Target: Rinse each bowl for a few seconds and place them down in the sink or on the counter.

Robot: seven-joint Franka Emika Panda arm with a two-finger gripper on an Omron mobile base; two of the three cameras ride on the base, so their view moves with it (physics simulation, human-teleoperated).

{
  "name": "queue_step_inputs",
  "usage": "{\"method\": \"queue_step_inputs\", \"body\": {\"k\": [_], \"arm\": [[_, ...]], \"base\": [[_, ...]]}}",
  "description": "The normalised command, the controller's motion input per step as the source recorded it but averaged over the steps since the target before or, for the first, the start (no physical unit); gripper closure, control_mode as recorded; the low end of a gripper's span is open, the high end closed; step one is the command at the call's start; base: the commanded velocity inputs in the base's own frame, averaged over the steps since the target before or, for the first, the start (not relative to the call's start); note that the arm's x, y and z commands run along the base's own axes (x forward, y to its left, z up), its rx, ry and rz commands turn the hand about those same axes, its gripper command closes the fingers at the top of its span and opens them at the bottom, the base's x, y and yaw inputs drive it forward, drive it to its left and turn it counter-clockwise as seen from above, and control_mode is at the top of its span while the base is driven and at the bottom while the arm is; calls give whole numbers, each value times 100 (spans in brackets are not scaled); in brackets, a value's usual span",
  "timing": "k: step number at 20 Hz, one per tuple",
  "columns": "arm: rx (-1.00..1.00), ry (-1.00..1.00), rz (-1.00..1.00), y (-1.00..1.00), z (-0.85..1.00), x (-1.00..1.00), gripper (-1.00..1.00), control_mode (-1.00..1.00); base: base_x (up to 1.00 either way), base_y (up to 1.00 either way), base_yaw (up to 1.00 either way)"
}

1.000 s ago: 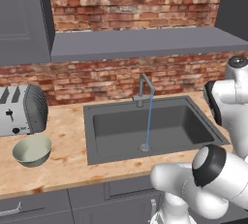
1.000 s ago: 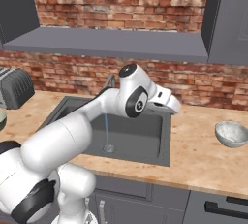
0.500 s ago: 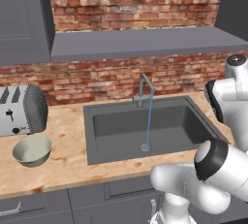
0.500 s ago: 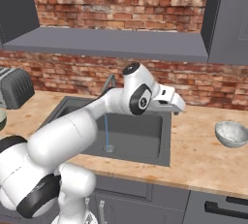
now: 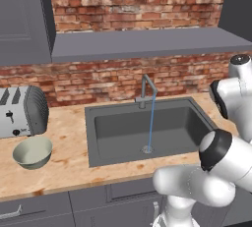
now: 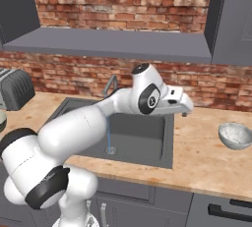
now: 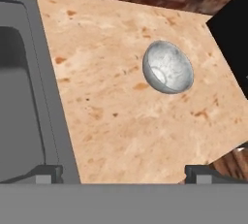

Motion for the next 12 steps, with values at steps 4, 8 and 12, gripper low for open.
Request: {"method": "queue_step_inputs", "body": {"k": [4,8,12], "arm": [[-5,5,4,-17,-6,6,-100,-100],[-4,3,4,-20,-8,5,-100,-100],[-1,0,5,-20,-13,2,-100,-100]], "base": [[0,0,0],[0,0,0],[0,0,0]]}}
